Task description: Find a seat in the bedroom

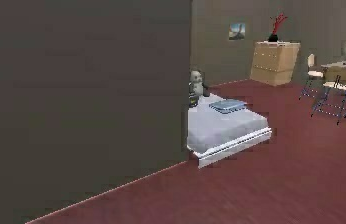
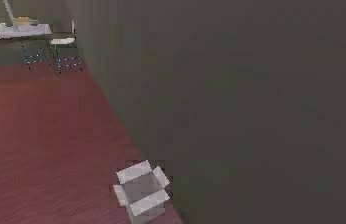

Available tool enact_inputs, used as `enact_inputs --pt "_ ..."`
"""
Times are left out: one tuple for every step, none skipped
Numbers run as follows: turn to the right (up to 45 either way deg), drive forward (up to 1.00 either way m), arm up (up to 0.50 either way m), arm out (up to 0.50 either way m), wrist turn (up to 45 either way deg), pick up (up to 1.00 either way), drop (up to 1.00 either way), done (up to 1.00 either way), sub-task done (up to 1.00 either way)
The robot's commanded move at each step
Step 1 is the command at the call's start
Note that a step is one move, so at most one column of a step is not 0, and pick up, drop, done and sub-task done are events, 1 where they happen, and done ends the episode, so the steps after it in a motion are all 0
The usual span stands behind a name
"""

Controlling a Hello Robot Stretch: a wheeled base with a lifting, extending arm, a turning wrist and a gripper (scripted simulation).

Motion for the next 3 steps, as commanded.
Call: enact_inputs --pt "-30.0 0.0 0.0 0.0 0.0 0.0 0.0 0.0 0.0" --pt "0.0 0.1 0.0 0.0 0.0 0.0 0.0 0.0 0.0" --pt "45.0 0.0 0.0 0.0 0.0 0.0 0.0 0.0 0.0"
